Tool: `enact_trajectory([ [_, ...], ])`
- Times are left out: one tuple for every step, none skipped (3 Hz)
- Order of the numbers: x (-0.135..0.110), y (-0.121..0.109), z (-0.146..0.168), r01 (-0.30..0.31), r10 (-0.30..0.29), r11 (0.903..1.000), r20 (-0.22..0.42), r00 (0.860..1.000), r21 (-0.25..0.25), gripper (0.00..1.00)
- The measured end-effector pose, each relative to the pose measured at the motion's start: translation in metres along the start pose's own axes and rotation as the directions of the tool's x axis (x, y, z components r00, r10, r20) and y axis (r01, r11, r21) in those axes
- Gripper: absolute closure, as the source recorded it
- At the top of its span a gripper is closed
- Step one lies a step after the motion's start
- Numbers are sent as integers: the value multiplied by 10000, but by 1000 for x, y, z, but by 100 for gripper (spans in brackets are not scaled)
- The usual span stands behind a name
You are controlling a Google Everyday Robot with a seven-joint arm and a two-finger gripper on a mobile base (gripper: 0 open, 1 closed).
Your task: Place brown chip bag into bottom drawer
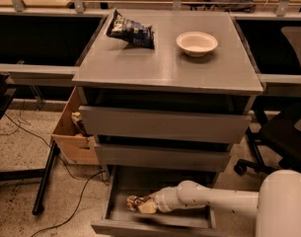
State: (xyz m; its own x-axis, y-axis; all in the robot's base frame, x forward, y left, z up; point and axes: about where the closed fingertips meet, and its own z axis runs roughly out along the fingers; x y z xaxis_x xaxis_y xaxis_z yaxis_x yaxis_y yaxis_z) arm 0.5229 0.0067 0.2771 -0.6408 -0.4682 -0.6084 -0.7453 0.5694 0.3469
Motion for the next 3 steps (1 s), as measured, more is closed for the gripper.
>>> enact_trajectory([
  [1,-25,23,-609,619,9980,763,9952,-150,100],
  [0,-42,32,-969,991,9950,1240,9873,-240,82],
  [1,-50,31,-1221,1233,9924,1538,9804,-173,59],
])
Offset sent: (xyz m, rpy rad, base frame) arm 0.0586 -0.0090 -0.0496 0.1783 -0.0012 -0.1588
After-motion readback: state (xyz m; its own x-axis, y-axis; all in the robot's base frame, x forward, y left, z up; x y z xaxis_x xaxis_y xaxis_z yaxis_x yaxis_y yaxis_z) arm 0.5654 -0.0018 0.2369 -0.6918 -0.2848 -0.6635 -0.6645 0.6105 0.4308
